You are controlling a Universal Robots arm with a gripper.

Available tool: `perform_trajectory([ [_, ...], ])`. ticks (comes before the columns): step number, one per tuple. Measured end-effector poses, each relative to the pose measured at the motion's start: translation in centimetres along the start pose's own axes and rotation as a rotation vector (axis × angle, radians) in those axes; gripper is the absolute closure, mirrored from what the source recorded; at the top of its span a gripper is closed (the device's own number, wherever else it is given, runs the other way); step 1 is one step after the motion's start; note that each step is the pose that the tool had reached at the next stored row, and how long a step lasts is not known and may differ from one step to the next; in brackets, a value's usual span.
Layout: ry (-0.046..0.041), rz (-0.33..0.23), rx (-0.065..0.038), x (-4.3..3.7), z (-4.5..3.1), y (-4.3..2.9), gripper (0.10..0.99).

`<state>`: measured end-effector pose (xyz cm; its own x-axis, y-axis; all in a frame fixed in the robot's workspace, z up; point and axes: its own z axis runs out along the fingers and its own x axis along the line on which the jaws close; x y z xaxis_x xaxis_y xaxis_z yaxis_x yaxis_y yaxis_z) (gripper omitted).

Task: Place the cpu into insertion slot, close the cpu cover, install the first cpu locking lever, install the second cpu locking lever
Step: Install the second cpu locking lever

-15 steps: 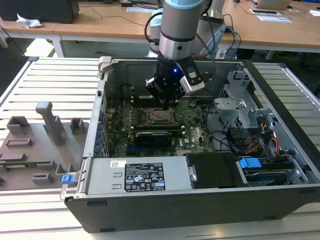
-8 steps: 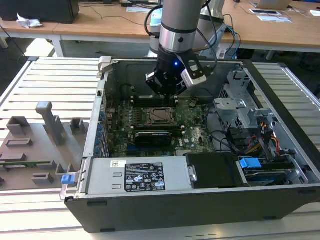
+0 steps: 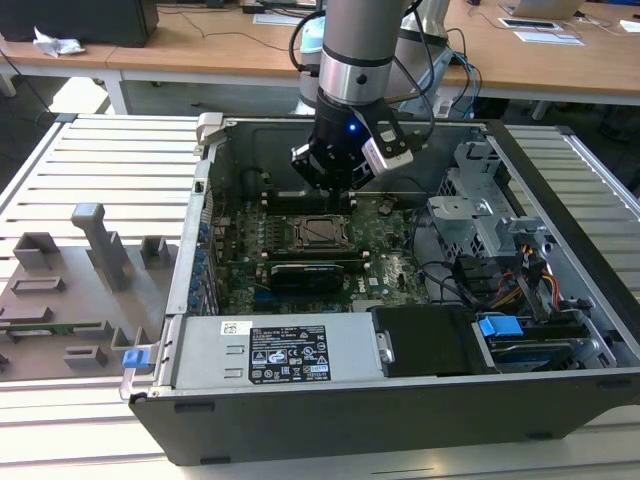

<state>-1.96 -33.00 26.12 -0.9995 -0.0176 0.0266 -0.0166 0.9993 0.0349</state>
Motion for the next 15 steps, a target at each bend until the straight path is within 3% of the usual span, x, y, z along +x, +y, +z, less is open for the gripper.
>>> perform_trajectory([
  [6, 0.0002, 0.0, 0.0, 0.0, -0.04, -0.06, 0.98],
  [10, 0.0001, 0.0, 0.0, 0.02, -0.06, -1.12, 0.98],
  [12, 0.0001, 0.0, 0.0, 0.04, -0.09, -2.22, 0.98],
  [15, 0.0, 0.0, 0.0, 0.05, -0.08, -2.96, 0.98],
])
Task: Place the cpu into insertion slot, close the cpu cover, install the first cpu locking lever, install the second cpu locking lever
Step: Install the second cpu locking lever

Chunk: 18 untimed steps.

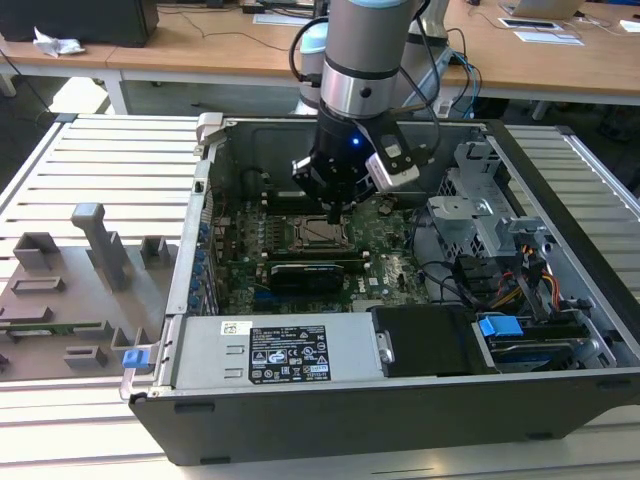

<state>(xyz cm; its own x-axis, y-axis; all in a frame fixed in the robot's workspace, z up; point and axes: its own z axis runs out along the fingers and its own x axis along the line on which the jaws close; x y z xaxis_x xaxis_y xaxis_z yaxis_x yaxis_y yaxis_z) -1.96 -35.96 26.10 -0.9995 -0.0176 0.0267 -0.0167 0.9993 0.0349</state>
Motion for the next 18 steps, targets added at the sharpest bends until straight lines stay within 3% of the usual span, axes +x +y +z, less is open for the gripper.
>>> perform_trajectory([
  [5, 0.0, 0.0, 0.0, 0.01, 0.05, -0.81, 0.98],
  [15, -0.0001, 0.0, -0.002, 0.01, 0.54, -1.58, 0.98],
  [18, -0.001, -0.001, -0.047, 0.01, 0.92, -1.74, 0.98],
])
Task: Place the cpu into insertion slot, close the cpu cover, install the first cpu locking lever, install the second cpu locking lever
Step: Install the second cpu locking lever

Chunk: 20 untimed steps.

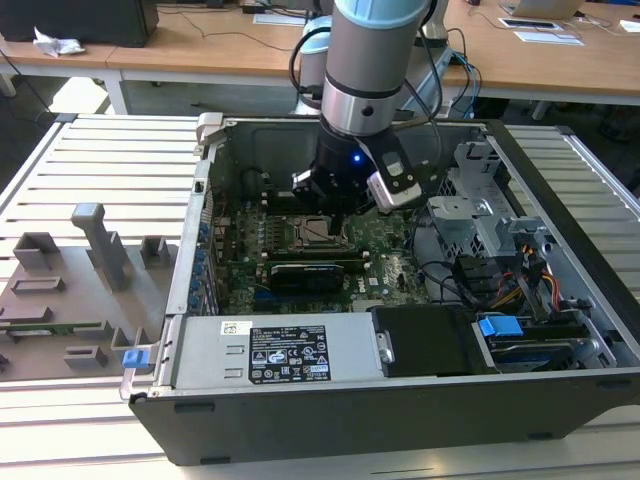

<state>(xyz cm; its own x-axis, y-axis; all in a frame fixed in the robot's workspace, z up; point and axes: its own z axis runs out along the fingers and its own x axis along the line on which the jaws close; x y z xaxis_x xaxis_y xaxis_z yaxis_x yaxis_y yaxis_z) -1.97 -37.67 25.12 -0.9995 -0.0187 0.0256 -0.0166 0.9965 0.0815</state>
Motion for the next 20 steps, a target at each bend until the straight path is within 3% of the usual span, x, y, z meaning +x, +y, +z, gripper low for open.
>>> perform_trajectory([
  [2, 0.0002, 0.0, 0.0, 0.15, 0.7, -0.07, 0.98],
  [7, 0.0001, 0.0, -0.005, 1.31, 1.36, -0.1, 0.98],
  [10, 0.0001, -0.001, -0.007, 2.49, 2.24, -0.16, 0.98],
  [11, 0.0004, -0.003, -0.007, 2.84, 2.89, -0.23, 0.98],
  [14, 0.0008, -0.006, -0.007, 3.15, 3.6, -0.39, 0.98],
  [15, 0.0012, -0.012, -0.007, 3.6, 4.02, -0.46, 0.98],
  [20, 0.0032, -0.036, -0.007, 5.8, 4.65, -0.46, 0.98],
])
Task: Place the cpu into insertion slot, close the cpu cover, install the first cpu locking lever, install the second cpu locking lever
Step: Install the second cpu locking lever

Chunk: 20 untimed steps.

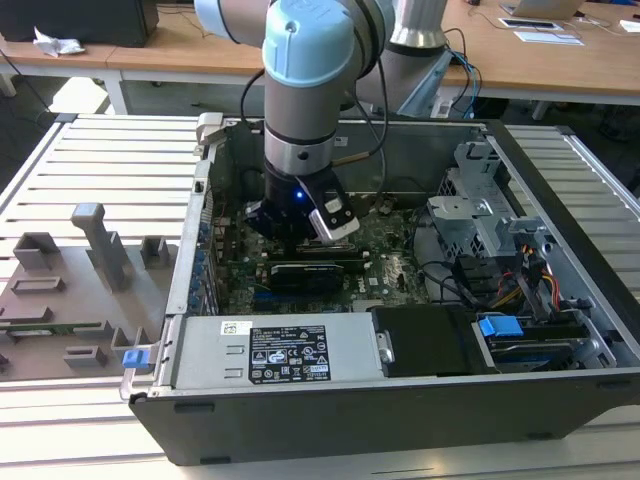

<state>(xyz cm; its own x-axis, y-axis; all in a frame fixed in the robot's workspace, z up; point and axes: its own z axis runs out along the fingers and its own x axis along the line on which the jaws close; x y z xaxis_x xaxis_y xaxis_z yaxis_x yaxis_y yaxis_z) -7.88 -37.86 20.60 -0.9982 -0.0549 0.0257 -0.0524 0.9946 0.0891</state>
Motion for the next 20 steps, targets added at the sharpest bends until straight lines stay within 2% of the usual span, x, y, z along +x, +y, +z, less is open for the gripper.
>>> perform_trajectory([
  [2, 0.0015, -0.013, 0.001, 0.04, 0.17, 0.34, 0.98],
  [6, 0.0043, -0.055, 0.001, -0.06, 0.76, 1.5, 0.98],
  [9, 0.0064, -0.071, 0.002, -0.05, 0.75, 1.62, 0.98],
  [10, 0.0064, -0.071, 0.001, -0.03, -0.3, 1.71, 0.98],
  [11, 0.0087, -0.071, 0.024, -0.37, -0.92, 2.64, 0.98],
  [12, 0.0113, -0.07, 0.035, -0.67, -0.9, 2.9, 0.98],
  [13, 0.0128, -0.07, 0.039, -0.88, -0.89, 3.02, 0.98],
  [16, 0.0227, -0.069, 0.041, -2.02, -0.78, 3.28, 0.98],
  [19, 0.0411, -0.068, 0.039, -3.65, -0.54, 3.31, 0.98],
  [20, 0.0497, -0.067, 0.038, -4.37, -0.42, 3.3, 0.98],
])
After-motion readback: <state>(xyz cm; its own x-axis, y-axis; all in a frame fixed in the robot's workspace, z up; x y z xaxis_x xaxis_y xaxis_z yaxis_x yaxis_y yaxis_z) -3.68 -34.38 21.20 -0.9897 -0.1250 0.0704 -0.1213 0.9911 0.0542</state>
